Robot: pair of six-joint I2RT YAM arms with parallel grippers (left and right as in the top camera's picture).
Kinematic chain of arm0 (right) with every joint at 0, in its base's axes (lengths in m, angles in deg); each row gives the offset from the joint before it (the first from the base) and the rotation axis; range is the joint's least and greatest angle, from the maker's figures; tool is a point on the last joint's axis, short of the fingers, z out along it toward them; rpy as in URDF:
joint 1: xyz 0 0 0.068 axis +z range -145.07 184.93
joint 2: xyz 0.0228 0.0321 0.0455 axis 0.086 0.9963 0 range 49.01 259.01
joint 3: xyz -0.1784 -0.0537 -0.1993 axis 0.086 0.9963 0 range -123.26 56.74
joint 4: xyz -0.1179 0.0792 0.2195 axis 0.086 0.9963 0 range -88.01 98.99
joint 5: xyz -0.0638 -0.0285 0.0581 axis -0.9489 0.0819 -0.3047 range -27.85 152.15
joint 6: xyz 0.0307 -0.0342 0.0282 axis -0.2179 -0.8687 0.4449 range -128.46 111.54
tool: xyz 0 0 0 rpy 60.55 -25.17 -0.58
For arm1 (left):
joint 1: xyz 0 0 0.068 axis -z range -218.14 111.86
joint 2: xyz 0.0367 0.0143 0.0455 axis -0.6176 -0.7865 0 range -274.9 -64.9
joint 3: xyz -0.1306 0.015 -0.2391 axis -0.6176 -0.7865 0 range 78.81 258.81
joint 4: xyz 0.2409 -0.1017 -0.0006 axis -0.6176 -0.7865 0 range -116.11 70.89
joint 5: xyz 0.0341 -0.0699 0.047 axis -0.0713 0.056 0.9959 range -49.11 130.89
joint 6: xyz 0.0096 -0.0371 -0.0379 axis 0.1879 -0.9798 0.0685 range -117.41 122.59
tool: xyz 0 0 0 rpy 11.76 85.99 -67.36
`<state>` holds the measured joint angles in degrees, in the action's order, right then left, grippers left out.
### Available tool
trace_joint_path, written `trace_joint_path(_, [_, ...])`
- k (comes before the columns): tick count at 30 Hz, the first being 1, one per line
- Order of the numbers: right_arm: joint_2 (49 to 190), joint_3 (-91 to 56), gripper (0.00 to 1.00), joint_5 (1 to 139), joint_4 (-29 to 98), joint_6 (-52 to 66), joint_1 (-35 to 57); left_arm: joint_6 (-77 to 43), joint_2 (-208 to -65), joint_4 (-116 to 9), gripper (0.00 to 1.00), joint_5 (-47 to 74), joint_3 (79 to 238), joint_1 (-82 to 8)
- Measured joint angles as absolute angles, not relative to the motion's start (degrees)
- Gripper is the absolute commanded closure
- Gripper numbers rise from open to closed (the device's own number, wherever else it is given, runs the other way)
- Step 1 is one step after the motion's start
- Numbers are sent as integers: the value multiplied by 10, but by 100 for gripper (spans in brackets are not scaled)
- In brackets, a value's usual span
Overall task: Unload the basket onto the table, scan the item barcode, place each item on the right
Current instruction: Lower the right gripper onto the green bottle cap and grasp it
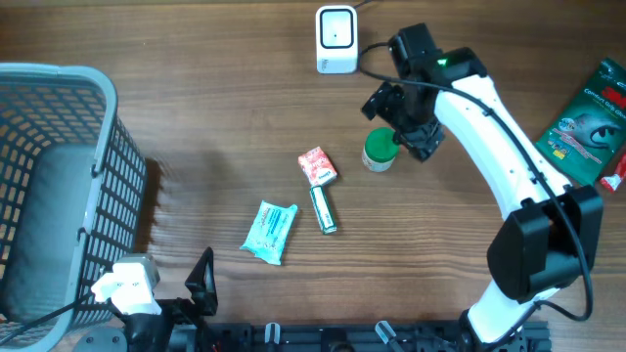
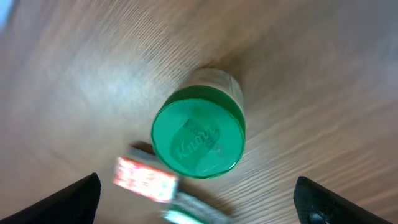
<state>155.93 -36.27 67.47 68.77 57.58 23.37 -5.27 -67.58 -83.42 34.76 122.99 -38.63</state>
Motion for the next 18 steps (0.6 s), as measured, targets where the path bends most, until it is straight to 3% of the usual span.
trace_joint_path(4, [1559,-363,0,673,689,818,235,-53,-676,-834,0,348,1230,-386])
trace_joint_path(9, [1559,-363,0,666,689,1009,235,-53,-676,-834,0,348,1230,-386])
trace_joint_path(18, [1642,-363,0,657,645,1085,235,-53,-676,-834,0,348,1230,-386])
